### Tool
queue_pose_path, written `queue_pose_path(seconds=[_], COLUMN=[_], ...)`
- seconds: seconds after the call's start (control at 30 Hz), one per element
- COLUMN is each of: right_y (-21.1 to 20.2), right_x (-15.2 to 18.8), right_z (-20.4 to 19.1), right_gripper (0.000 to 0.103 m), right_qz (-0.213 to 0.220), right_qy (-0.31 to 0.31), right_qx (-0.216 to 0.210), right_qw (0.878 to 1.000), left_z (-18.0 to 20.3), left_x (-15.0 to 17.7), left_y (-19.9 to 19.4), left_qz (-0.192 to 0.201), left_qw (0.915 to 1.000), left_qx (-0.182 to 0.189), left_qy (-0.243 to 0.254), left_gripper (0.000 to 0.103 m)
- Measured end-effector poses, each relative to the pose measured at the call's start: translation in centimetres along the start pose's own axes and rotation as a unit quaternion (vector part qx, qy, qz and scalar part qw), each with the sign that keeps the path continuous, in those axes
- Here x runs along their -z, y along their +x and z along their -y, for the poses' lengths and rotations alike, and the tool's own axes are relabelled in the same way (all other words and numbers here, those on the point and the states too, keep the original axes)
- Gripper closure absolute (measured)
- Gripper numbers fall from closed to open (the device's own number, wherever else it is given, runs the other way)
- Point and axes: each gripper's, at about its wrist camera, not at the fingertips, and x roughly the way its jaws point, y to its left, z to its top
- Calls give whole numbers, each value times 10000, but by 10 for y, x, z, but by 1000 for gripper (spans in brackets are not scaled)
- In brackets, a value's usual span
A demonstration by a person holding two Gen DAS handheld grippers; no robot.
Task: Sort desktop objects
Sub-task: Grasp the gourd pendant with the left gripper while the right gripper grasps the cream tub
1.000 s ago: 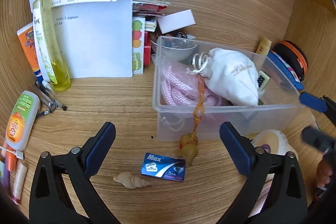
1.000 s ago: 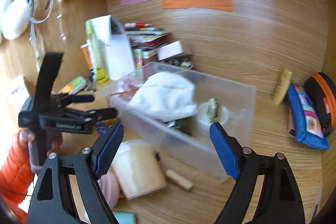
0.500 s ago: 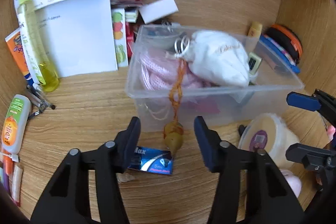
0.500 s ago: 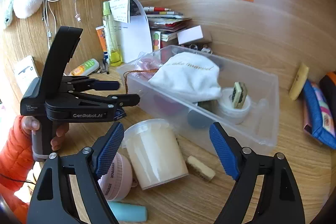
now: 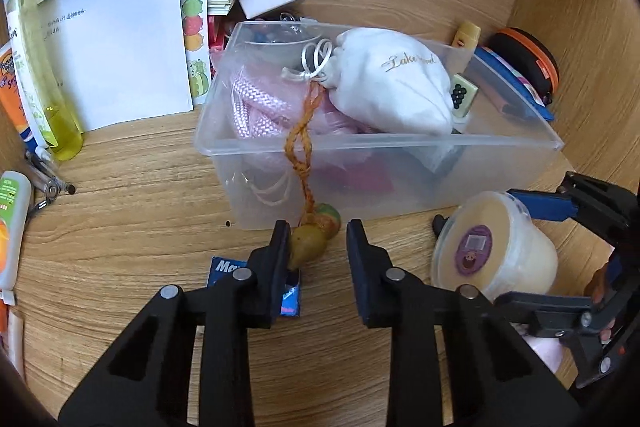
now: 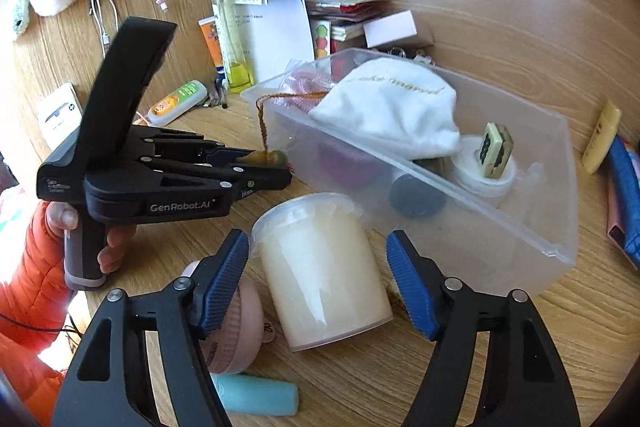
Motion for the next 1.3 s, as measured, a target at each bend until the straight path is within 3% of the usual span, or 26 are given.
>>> queue_pose_path(seconds=[0.13,0.53,0.63,0.77,1.07,1.3], right_y=[2,10,9,8,4,-11], right_x=[-1,-1,-1,-2,-2,-6], right_z=[2,3,1,0,-1,-1], right_gripper=[35,37,38,39,40,54], right_qz=[-63,-143,-108,-87,6,321], right_qy=[128,335,307,244,198,186], right_qx=[-127,-449,-424,-372,-250,-421], right_qw=[9998,9983,9986,9990,9995,9984], left_z=[-4,11,11,19,15,14], left_x=[-1,-3,-3,-1,-1,0], left_y=[-2,8,7,4,-1,-6], left_qz=[12,-117,-78,36,157,267], left_qw=[9995,9995,9995,9999,9994,9989], left_qx=[274,219,237,141,274,333], left_qy=[-166,-208,-188,4,-114,-182], left_gripper=[75,77,85,85,85,85])
